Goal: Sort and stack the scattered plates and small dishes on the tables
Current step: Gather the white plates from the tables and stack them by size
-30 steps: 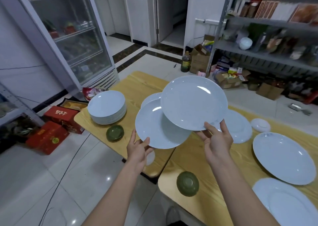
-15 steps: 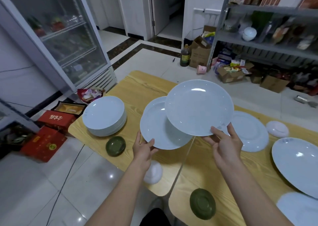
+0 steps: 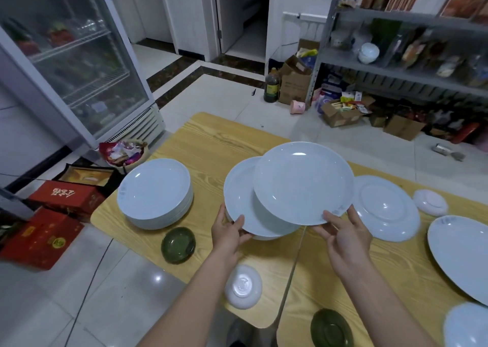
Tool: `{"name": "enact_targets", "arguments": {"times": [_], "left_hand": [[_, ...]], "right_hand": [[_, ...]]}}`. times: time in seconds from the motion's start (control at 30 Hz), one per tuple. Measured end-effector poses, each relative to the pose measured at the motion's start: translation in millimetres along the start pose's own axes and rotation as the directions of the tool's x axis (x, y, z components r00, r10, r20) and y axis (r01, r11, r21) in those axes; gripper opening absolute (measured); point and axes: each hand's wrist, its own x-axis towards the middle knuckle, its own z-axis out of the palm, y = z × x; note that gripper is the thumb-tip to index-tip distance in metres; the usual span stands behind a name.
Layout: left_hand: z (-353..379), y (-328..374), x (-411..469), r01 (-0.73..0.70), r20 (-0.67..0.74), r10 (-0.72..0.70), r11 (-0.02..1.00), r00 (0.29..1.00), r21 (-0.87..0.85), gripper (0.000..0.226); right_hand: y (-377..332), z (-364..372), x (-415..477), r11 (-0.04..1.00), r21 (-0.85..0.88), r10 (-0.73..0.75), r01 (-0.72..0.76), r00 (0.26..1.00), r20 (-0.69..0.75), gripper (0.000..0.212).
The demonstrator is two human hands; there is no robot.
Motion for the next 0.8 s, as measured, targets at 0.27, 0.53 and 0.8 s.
{"name": "enact_targets", "arguments": {"times": [0.27, 0.53, 0.8], "left_hand": [[-3.1, 4.6, 13.5, -0.046, 0.03, 0.044, 0.998, 0.999, 0.053, 0.071], [-8.1, 9.8, 20.6, -0.077, 0.077, 0.07, 0.993, 0.995, 0.084, 0.067], [-14.0, 11.5, 27.2, -0.067, 0.115, 0.055, 0.992, 0.992, 0.107, 0.065]], "right_hand": [[26.9, 8.4, 3.2, 0.995, -0.075, 0.068, -0.072, 0.996, -0.054, 0.071], [41.8, 20.2, 4.9, 0.99, -0.072, 0.119, -0.123, 0.991, -0.059, 0.074], [46.4, 29.5, 10.6, 0.971, -0.219, 0.075, -0.099, 0.99, -0.117, 0.069]]}}
